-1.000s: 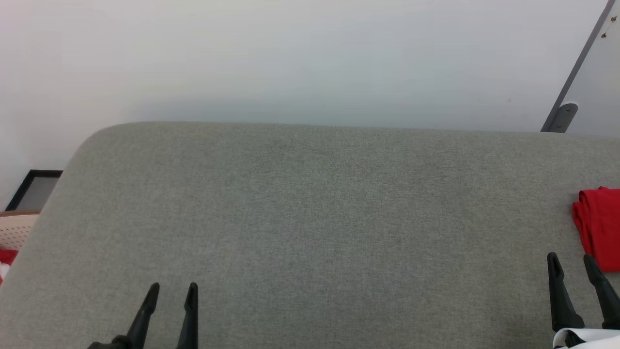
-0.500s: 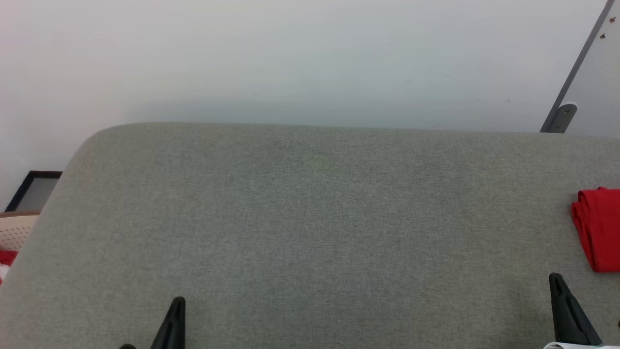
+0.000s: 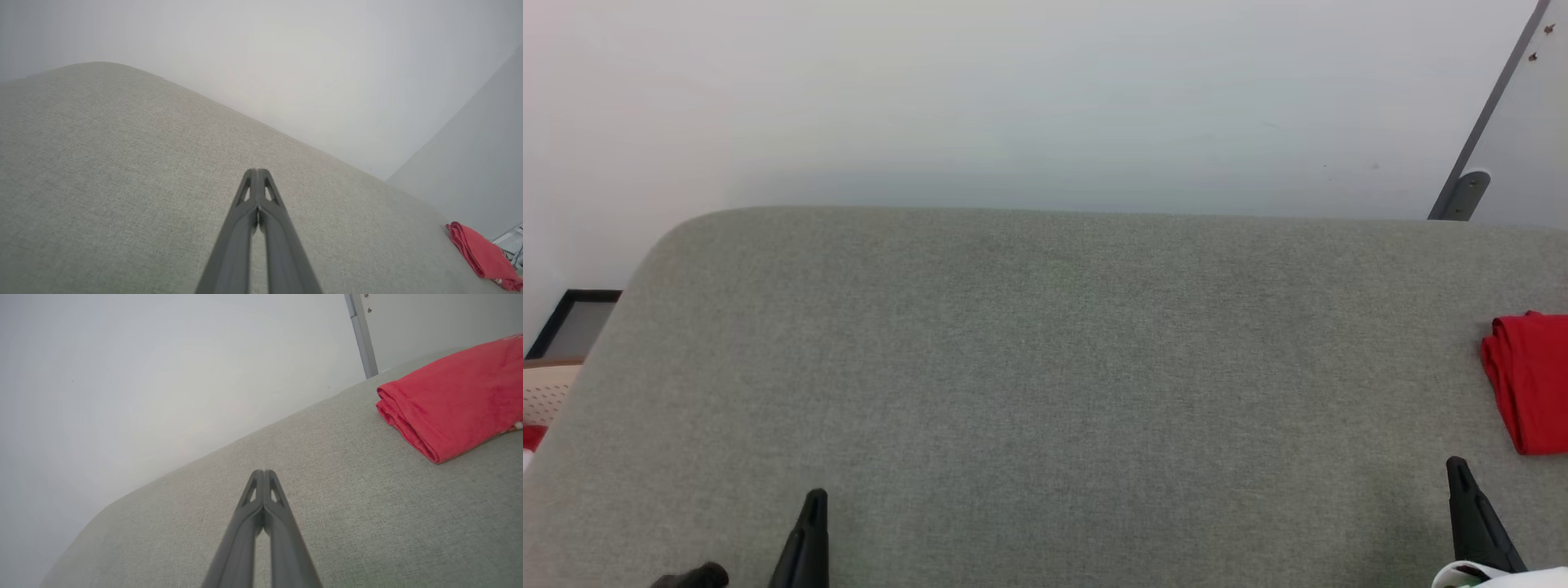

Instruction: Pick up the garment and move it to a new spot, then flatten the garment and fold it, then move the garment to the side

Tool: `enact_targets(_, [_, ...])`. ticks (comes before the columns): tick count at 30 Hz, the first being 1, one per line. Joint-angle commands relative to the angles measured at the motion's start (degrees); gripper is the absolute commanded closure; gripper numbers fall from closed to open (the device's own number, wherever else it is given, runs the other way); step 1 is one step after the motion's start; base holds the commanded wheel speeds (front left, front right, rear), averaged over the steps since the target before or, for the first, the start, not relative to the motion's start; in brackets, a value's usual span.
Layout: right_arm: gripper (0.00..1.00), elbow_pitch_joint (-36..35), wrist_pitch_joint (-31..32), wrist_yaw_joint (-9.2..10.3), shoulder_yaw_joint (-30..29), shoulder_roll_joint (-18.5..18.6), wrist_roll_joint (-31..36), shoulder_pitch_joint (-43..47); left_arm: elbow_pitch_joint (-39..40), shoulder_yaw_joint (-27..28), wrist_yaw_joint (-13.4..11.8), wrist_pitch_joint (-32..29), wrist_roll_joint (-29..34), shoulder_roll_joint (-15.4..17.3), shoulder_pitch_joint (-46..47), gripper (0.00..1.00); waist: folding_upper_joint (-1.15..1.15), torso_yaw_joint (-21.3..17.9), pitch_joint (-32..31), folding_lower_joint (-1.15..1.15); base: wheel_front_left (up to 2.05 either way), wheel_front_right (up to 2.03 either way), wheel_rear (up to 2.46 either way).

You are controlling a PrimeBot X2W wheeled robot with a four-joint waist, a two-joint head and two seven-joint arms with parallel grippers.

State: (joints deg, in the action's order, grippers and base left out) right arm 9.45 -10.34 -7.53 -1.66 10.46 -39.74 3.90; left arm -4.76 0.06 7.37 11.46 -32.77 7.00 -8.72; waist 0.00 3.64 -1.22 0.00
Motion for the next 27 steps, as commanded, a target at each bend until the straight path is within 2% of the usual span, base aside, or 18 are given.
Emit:
enact_targets(1, [1.00, -0.5, 0.6, 0.01, -0.6, 0.1, -2.3, -1.8, 0.4, 0.3, 0.0, -0.5, -2.6, 0.1, 1.7, 1.00, 0.00, -0.1, 0.0, 0.00, 0.00, 0.00, 0.00])
enact_targets(27, [1.00, 1.1, 6.0, 0.03, -2.0, -2.4, -19.1, -4.7, -2.8, 1.3, 0.1, -5.4, -22.5, -0.4, 6.2, 1.00, 0.00, -0.9, 0.3, 0.00, 0.00, 0.00, 0.00])
